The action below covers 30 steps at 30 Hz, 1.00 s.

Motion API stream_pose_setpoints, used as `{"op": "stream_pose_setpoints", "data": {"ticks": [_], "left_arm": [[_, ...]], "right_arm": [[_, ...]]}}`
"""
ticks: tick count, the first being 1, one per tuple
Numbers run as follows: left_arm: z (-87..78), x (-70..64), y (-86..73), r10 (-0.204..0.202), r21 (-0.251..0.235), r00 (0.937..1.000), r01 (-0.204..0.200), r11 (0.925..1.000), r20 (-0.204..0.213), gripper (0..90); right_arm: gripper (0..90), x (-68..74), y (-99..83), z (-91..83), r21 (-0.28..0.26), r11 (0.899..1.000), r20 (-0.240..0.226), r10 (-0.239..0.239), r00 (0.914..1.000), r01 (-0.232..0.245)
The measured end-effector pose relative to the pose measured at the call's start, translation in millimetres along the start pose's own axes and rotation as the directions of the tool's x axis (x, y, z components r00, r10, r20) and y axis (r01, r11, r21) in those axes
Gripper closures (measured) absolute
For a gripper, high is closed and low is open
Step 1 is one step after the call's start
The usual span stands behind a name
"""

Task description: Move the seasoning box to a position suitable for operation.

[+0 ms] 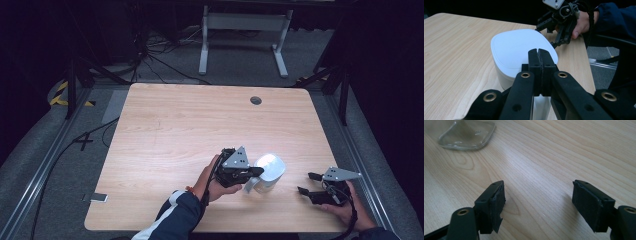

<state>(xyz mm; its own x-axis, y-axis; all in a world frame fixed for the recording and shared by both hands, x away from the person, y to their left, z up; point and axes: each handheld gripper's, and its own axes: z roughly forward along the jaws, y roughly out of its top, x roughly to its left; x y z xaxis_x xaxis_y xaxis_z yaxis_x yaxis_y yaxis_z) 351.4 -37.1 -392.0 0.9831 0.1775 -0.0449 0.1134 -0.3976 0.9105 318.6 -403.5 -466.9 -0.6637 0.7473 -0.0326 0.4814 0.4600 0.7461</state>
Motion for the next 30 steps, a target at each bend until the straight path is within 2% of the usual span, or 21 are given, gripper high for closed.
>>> {"op": "stream_pose_setpoints", "data": {"ticks": [4, 6, 7, 13, 15, 20, 24, 27, 30], "left_arm": [[0.3, -0.7, 0.8, 0.014, 0.005, 0.9999, -0.014, 0.9999, -0.002, 90.0], [0.5, -0.2, 1.1, 0.014, 0.008, 0.9999, -0.014, 0.9999, -0.001, 90.0], [0.8, -0.4, 1.4, 0.011, 0.009, 0.9999, -0.011, 0.9999, -0.001, 90.0], [1.4, -1.8, 2.6, 0.021, 0.017, 0.9998, -0.021, 0.9996, -0.001, 90.0], [1.0, -1.3, 3.4, 0.038, 0.026, 0.9993, -0.038, 0.9990, -0.003, 90.0], [1.1, -1.2, 3.2, 0.034, 0.022, 0.9994, -0.034, 0.9992, 0.000, 90.0], [1.6, -2.1, 3.1, 0.039, 0.018, 0.9992, -0.039, 0.9991, -0.006, 90.0], [0.7, -1.9, 1.2, 0.017, 0.009, 0.9999, -0.017, 0.9998, 0.002, 90.0], [0.3, -1.6, 0.4, 0.020, 0.002, 0.9998, -0.020, 0.9998, -0.002, 90.0]], "right_arm": [[28.7, 0.2, 2.0, -0.1, 0.013, 1.000, 0.002, 0.000, 1.0000, 0.000], [37.6, 0.0, 4.5, -1.3, 0.025, 1.000, 0.016, 0.006, 0.9999, -0.006], [38.8, 0.2, 6.0, -1.8, 0.024, 1.000, 0.021, 0.009, 0.9998, -0.009], [40.4, 4.8, 6.9, -0.9, 0.028, 0.999, 0.013, -0.017, 0.9998, 0.017], [40.3, 3.8, 7.3, -2.1, 0.017, 1.000, 0.007, -0.001, 1.0000, 0.000], [45.0, 4.8, 17.9, -10.7, -0.052, 0.999, -0.007, 0.017, 0.9998, -0.017], [56.5, 6.7, 29.6, -18.8, -0.097, 0.995, -0.035, 0.002, 0.9994, -0.006], [65.9, 11.4, 39.4, -22.8, -0.104, 0.994, -0.061, -0.033, 0.9976, 0.027], [74.7, 17.5, 49.7, -24.2, -0.097, 0.994, -0.065, -0.065, 0.9958, 0.059]]}}
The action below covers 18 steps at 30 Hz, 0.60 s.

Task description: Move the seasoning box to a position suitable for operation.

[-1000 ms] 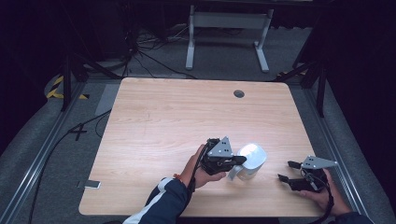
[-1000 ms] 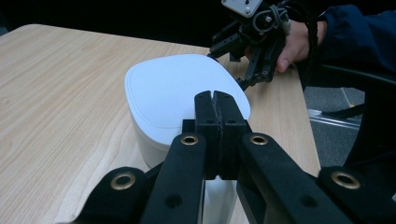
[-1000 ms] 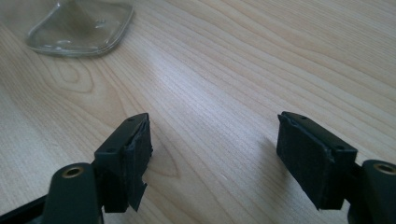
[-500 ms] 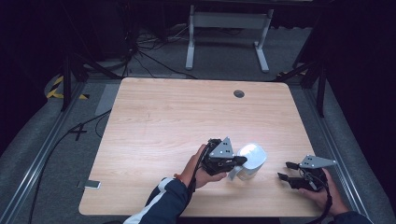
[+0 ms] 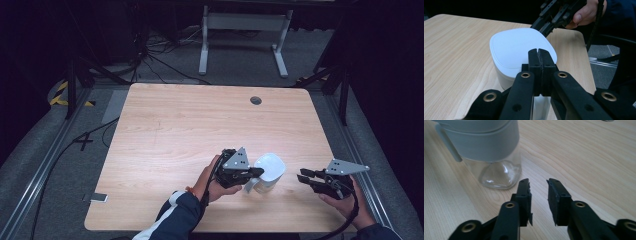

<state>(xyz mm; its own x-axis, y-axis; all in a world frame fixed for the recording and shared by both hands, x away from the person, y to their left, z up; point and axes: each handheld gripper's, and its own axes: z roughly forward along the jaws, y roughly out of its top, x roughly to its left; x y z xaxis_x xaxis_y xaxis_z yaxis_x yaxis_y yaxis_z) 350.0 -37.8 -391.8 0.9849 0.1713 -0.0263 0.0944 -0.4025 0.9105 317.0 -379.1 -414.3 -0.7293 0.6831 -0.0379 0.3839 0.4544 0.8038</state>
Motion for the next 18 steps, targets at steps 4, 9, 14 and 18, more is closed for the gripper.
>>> {"op": "stream_pose_setpoints", "data": {"ticks": [4, 9, 14, 18], "left_arm": [[-0.4, 0.8, -1.4, -0.008, -0.006, 1.0000, 0.008, 1.0000, 0.006, 90.0], [-0.6, 1.3, -1.8, -0.006, -0.008, 0.9999, 0.006, 1.0000, 0.009, 90.0], [-1.1, 1.1, -2.4, -0.002, -0.010, 1.0000, 0.003, 0.9999, 0.007, 90.0], [-2.0, 0.0, -3.5, -0.006, -0.010, 1.0000, 0.007, 0.9999, 0.007, 90.0]], "right_arm": [[82.3, 6.0, 11.9, 1.5, 0.005, 0.999, -0.020, -0.037, 0.9991, 0.037], [87.0, 13.2, 30.8, 2.8, -0.009, 0.997, -0.047, -0.078, 0.9958, 0.078], [89.2, 19.9, 45.8, 5.5, 0.002, 0.992, -0.058, -0.128, 0.9901, 0.128], [89.6, 22.5, 50.2, 6.8, 0.013, 0.990, -0.067, -0.139, 0.9879, 0.141]]}}
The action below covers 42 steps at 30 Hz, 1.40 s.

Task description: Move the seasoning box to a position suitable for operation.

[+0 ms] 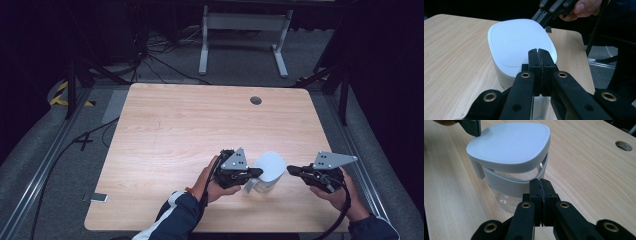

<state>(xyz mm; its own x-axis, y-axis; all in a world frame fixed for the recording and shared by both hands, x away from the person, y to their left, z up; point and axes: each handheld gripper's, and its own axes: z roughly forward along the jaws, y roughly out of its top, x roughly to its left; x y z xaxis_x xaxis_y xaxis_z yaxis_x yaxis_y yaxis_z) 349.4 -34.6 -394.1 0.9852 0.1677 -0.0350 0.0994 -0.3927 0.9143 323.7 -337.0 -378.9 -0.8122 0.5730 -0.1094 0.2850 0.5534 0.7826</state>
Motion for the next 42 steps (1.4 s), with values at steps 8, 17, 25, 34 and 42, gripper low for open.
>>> {"op": "stream_pose_setpoints", "data": {"ticks": [8, 17, 25, 34, 42], "left_arm": [[-0.9, 0.3, -0.6, 0.004, 0.005, 0.9999, -0.004, 1.0000, -0.013, 90.0], [-1.8, -0.1, -1.8, -0.005, 0.013, 0.9997, 0.006, 0.9999, -0.023, 89.9], [-24.1, 3.5, -16.7, -0.007, 0.094, 0.9967, 0.014, 0.9955, -0.081, 88.4], [-68.9, 12.9, -49.3, -0.030, 0.163, 0.9821, 0.061, 0.9847, -0.186, 87.3], [-109.2, 21.3, -80.6, -0.072, 0.191, 0.9563, 0.130, 0.9729, -0.283, 85.8]], "right_arm": [[89.7, 3.9, 6.9, 1.1, 0.004, 1.000, -0.008, -0.025, 0.9997, 0.025], [89.8, 10.8, 17.7, 1.8, -0.020, 0.998, -0.018, -0.055, 0.9983, 0.055], [89.8, 14.5, 26.0, 2.0, -0.024, 0.997, -0.025, -0.074, 0.9970, 0.073], [89.8, 15.9, 31.4, -3.1, -0.044, 0.994, -0.003, -0.097, 0.9953, 0.097], [89.8, 21.0, 38.0, -1.0, -0.052, 0.993, -0.012, -0.108, 0.9941, 0.108]]}}
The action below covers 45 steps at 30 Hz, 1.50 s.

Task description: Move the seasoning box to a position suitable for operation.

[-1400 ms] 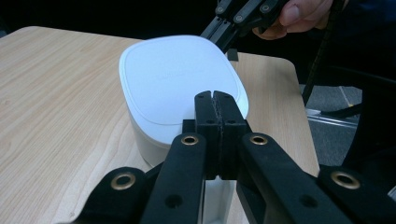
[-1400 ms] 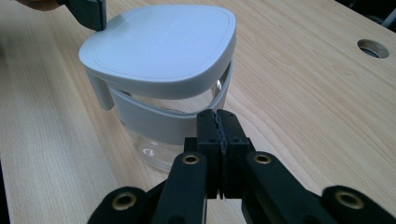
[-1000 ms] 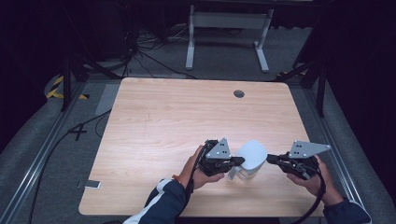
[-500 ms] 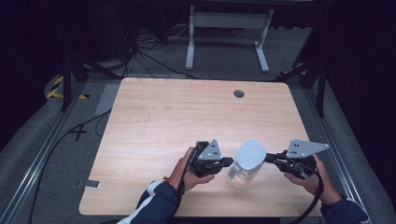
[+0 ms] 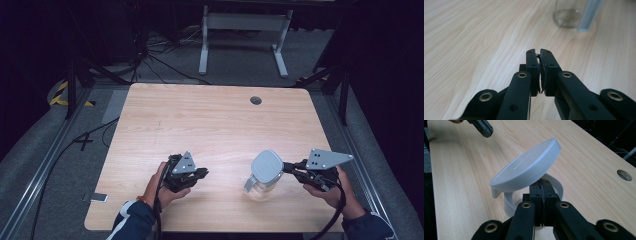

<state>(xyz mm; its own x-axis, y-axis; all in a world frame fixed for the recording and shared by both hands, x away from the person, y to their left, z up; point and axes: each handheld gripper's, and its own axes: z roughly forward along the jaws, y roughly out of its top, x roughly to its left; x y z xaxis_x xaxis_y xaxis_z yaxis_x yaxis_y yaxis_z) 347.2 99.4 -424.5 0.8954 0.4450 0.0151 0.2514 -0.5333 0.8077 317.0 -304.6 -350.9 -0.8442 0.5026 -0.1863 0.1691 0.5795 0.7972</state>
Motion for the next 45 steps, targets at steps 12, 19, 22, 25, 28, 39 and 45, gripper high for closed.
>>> {"op": "stream_pose_setpoints", "data": {"ticks": [12, 19, 22, 25, 28, 39, 45], "left_arm": [[-25.0, 19.2, -44.8, -0.053, 0.066, 0.9920, 0.061, 0.9960, -0.115, 83.1], [-31.8, 25.4, -59.5, -0.089, 0.079, 0.9853, 0.101, 0.9917, -0.146, 81.7], [-34.0, 28.4, -62.3, -0.094, 0.077, 0.9844, 0.106, 0.9914, -0.149, 81.0], [-34.3, 29.5, -63.7, -0.101, 0.075, 0.9833, 0.114, 0.9906, -0.151, 80.8], [-34.5, 31.0, -65.6, -0.113, 0.073, 0.9815, 0.126, 0.9894, -0.154, 80.2], [-32.1, 39.2, -73.8, -0.133, 0.074, 0.9805, 0.144, 0.9867, -0.145, 77.9], [-25.1, 38.8, -81.3, -0.126, 0.115, 0.9800, 0.145, 0.9827, -0.153, 69.4]], "right_arm": [[89.8, 10.8, 14.1, 10.1, 0.003, 0.999, -0.016, -0.038, 0.9991, 0.038], [89.8, 15.3, 19.3, 16.2, 0.012, 0.998, -0.045, -0.057, 0.9974, 0.057], [89.8, 16.5, 19.4, 17.4, 0.013, 0.998, -0.055, -0.058, 0.9968, 0.058], [89.8, 16.6, 19.4, 17.7, 0.015, 0.998, -0.057, -0.061, 0.9965, 0.062], [89.8, 17.5, 19.7, 17.6, 0.014, 0.997, -0.058, -0.068, 0.9960, 0.069], [83.0, 10.3, 16.7, 13.9, -0.001, 0.998, -0.012, -0.062, 0.9980, 0.062], [74.5, 3.6, 14.7, 6.5, -0.015, 0.999, 0.052, -0.040, 0.9978, 0.041]]}}
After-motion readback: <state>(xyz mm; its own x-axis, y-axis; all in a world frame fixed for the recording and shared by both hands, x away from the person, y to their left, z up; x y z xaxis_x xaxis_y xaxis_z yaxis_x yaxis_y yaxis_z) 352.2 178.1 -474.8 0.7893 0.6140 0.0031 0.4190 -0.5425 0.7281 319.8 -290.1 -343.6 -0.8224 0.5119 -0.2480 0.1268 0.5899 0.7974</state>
